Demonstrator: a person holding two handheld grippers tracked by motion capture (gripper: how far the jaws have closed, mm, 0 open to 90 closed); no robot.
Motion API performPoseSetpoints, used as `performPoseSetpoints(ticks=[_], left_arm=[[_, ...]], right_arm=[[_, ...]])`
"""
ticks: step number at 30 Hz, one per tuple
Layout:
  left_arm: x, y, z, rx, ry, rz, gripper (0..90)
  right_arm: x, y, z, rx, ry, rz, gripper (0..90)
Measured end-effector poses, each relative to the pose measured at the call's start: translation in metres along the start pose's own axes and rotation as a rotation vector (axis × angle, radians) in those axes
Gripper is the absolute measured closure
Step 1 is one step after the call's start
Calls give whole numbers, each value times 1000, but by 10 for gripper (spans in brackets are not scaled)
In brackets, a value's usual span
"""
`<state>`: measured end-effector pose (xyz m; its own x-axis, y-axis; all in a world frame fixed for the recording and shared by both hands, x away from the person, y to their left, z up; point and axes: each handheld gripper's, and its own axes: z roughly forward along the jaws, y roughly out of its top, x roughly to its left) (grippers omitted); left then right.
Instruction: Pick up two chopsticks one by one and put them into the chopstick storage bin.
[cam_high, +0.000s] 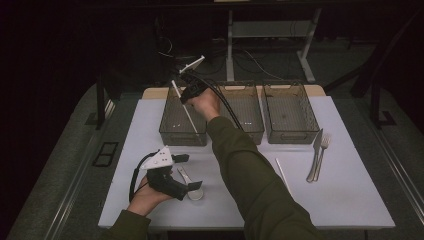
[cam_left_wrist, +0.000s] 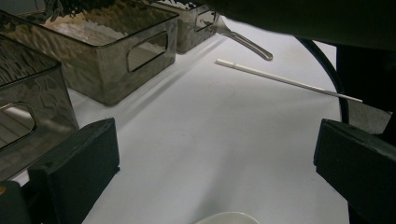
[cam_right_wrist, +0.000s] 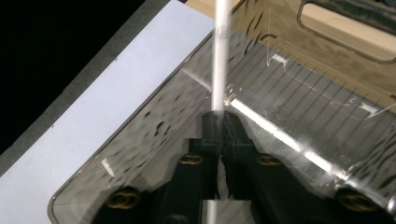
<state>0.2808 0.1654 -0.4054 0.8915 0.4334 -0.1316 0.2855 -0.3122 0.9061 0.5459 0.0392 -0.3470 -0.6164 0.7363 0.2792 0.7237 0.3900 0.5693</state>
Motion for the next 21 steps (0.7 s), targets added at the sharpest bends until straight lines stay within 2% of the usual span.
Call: performPoseSetpoints(ticks=[4,9,11,13,16,19,21], left_arm=[[0,0,0,3,0,1,0],[-1,0,0,3,1,0,0],[0,0,0,5,2,1,0],[0,-1,0,6,4,2,0],[1,-1,-1,4,8,-5,0],[1,-1,-1,9,12,-3,0],[2,-2,-1,9,16,-9,0]], right_arm=[[0,-5,6,13,0,-21,894],[0,-7,4,10,-4,-31,886],[-2,-9,-2,-10,-1,-39,805],[-4,-10,-5,-16,0,-42,786],[-9,-13,-14,-28,19,-45,692],[-14,-17,-27,-37,19,-57,591],[-16,-20,-36,-44,23,-69,566]])
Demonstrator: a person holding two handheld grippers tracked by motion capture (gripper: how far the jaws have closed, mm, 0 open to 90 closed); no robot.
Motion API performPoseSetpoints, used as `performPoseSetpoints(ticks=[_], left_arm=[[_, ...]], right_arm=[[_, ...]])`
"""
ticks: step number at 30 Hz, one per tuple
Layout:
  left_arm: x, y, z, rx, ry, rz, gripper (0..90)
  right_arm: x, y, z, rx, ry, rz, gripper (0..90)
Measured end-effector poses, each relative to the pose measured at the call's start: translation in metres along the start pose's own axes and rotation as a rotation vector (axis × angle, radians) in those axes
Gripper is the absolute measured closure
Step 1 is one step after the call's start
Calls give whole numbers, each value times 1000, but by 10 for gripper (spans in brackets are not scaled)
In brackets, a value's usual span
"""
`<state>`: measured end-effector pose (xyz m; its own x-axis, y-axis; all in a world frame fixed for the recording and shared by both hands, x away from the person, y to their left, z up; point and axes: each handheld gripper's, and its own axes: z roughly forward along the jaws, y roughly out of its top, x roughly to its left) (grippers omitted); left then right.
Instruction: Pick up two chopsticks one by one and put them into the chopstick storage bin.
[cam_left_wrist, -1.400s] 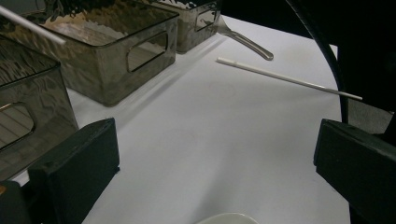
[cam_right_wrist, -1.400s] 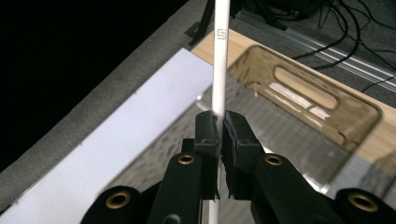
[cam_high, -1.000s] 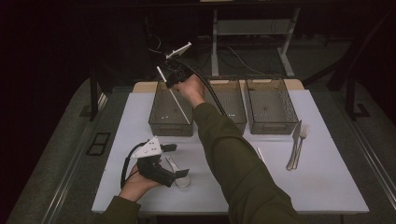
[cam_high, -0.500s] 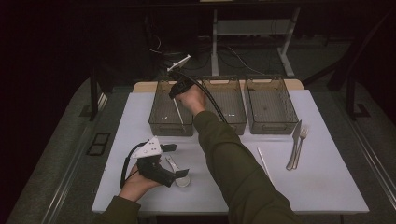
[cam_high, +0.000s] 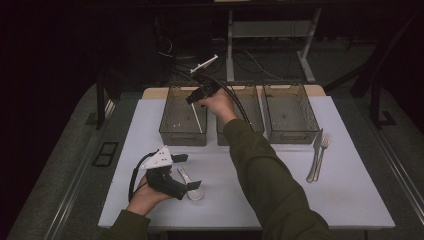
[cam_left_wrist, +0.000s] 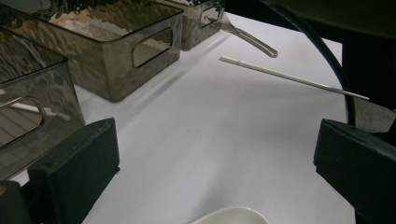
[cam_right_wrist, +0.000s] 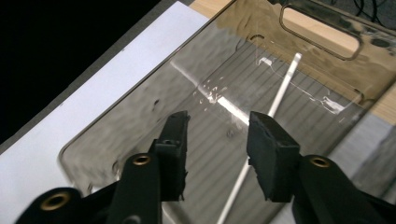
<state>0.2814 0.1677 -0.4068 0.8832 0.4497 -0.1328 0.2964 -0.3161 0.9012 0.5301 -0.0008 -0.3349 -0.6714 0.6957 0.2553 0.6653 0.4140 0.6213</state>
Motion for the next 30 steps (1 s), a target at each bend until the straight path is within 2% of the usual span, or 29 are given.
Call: performPoseSetpoints(ticks=[5,12,15,19,23,30], left_arm=[[1,0,0,10,4,6,0],[1,-1,1,21,11,11,0],[0,-1,2,24,13,9,0],[1,-2,1,31,13,6,0],[1,-3,1,30,18,6,0],[3,-4,-1,27,28,-9,0]], right_arm=[[-8,-14,-27,-24,12,-28,481],[-20,-41,-66,-58,4,-47,402],[-25,-55,-81,-60,-14,-55,373],[-35,-74,-97,-70,-7,-55,353],[-43,-92,-108,-69,-23,-78,330],[-51,-119,-133,-106,-2,-89,323]])
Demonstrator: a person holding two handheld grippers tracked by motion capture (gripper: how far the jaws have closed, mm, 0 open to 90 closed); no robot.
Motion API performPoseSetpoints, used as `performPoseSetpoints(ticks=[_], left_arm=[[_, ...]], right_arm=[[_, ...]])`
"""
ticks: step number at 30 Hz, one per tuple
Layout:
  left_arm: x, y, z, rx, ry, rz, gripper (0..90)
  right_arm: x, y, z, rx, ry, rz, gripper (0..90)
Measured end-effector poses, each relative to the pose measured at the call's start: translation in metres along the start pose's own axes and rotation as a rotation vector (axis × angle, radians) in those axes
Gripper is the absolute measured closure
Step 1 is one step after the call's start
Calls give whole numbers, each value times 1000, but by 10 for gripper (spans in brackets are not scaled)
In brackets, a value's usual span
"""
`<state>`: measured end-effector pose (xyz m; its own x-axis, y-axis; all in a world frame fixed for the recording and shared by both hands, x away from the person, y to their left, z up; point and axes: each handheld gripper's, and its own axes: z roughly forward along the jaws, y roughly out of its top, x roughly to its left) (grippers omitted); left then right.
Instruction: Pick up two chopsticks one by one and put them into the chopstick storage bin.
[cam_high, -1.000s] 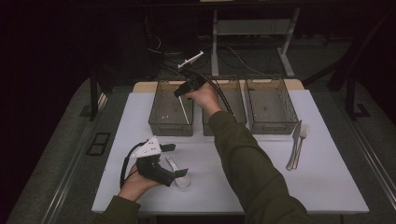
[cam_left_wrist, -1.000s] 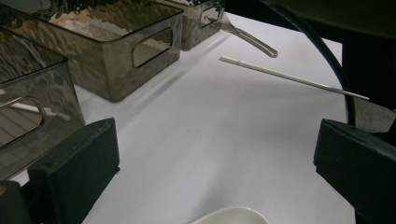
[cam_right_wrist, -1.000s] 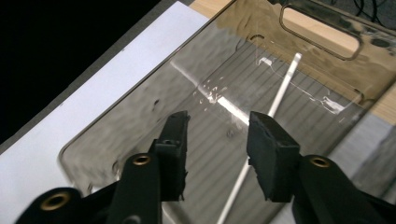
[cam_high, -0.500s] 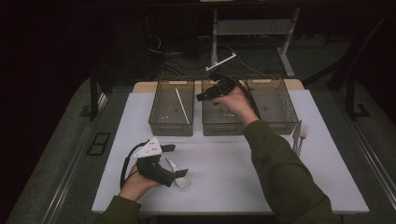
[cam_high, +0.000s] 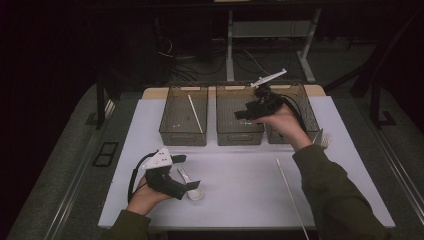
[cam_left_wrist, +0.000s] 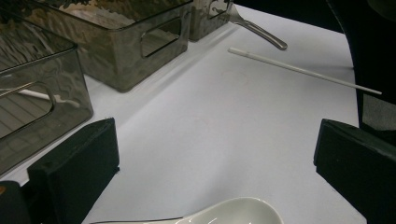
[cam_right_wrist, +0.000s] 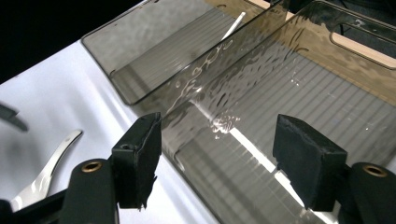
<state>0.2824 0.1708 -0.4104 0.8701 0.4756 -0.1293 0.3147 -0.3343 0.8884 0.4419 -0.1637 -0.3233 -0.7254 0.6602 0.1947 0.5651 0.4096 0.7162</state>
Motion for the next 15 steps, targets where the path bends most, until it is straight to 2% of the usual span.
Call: performPoseSetpoints(ticks=[7,15], left_arm=[[1,-1,0,3,5,-5,0],[1,-1,0,0,8,-7,0]], right_arm=[[-3,-26,-30,-24,-1,-16,322],[-1,-67,-55,6,-45,-8,372]])
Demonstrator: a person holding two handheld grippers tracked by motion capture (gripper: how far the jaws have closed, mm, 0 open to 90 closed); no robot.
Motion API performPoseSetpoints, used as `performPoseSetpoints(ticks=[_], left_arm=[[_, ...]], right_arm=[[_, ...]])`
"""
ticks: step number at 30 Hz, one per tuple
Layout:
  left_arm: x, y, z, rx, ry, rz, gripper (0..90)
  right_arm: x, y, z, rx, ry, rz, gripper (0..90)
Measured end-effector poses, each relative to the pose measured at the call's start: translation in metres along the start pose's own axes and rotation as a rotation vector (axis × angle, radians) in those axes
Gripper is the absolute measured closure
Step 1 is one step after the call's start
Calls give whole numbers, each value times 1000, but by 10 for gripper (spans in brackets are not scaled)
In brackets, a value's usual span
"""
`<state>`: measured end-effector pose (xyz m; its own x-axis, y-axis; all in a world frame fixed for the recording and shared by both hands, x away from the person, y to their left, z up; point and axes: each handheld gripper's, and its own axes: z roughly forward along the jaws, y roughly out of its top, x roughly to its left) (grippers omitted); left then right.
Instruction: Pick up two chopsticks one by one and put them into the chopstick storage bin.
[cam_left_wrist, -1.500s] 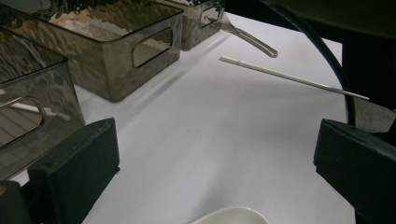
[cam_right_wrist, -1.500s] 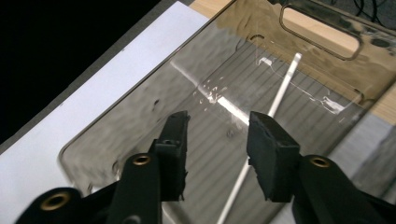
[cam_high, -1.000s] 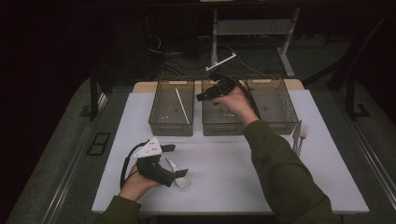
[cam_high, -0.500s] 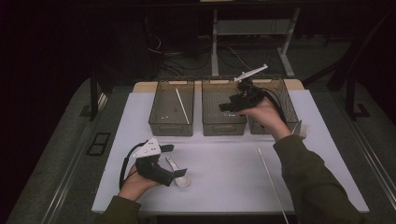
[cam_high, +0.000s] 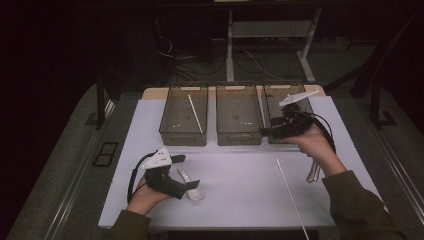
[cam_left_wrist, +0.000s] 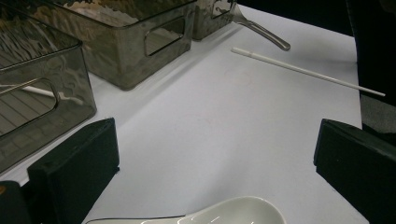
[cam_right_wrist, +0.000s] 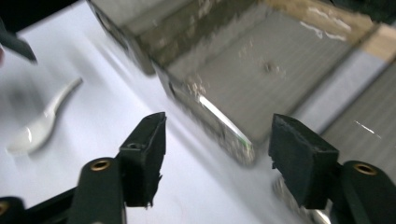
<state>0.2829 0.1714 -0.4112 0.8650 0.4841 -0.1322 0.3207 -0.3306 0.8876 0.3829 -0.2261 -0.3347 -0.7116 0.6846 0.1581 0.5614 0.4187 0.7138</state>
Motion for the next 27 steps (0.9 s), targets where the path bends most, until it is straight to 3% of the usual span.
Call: performPoseSetpoints(ticks=[10,15,27], left_arm=[[-1,0,0,5,4,1,0],[-1,0,0,3,4,2,0],[-2,0,0,8,4,8,0]], right_arm=[[7,-51,-4,102,-44,21,477],[6,-73,-2,134,-59,54,532],[9,-107,2,226,-68,92,611]])
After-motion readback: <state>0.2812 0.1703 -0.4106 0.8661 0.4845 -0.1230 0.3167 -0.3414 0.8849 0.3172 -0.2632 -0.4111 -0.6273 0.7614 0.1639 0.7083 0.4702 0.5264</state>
